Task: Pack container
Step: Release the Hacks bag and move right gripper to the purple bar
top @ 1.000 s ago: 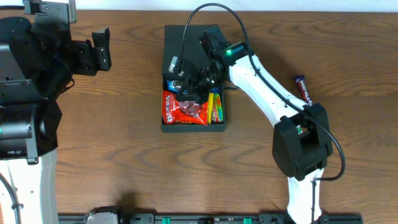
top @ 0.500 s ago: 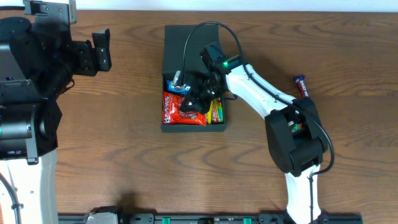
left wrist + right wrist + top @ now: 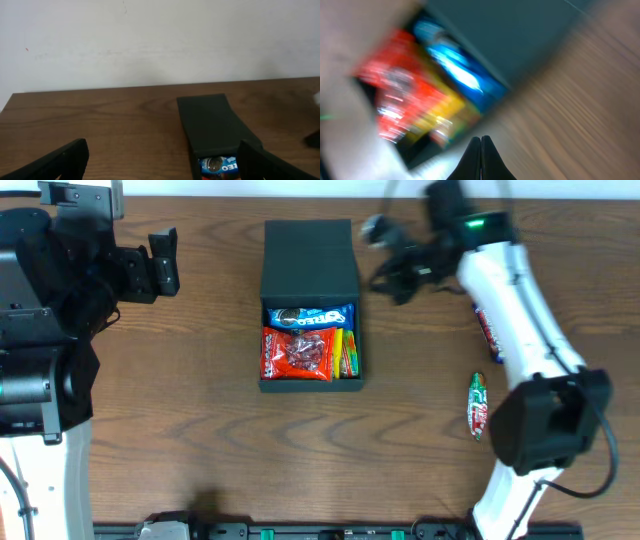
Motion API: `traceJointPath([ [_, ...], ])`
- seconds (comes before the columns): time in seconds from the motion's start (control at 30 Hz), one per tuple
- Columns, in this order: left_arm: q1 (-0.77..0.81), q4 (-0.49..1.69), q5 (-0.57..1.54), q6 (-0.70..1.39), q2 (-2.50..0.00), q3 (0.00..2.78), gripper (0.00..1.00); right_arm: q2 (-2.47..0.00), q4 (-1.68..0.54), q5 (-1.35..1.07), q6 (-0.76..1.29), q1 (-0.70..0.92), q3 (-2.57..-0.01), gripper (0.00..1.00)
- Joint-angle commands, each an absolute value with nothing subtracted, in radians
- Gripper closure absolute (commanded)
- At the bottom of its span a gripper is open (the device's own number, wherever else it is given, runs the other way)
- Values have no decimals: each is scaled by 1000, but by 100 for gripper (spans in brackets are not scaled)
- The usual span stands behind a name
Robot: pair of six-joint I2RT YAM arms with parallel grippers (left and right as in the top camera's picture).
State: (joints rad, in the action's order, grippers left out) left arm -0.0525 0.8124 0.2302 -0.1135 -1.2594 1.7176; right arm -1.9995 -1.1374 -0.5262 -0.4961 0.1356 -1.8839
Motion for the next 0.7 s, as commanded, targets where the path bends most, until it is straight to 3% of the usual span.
traceJointPath([
  [0.0, -59, 823, 246, -134, -1270, 1738, 5, -2009, -1148, -306, -443, 31, -1856, 99],
  [0.17, -59, 841, 263, -134, -1279, 1738, 5, -2011, -1144, -283, -442, -131, -1822, 98],
  [0.27, -59, 841, 263, -134, -1285, 1738, 5, -2015, -1119, -256, -441, -180, -1777, 82],
  [0.37, -59, 839, 263, -134, -1289, 1738, 5, -2015, -1072, -180, -423, -198, -1702, 54],
  [0.67, -59, 831, 263, -134, -1290, 1738, 5, -2015, -943, -52, -352, -198, -1528, 44],
])
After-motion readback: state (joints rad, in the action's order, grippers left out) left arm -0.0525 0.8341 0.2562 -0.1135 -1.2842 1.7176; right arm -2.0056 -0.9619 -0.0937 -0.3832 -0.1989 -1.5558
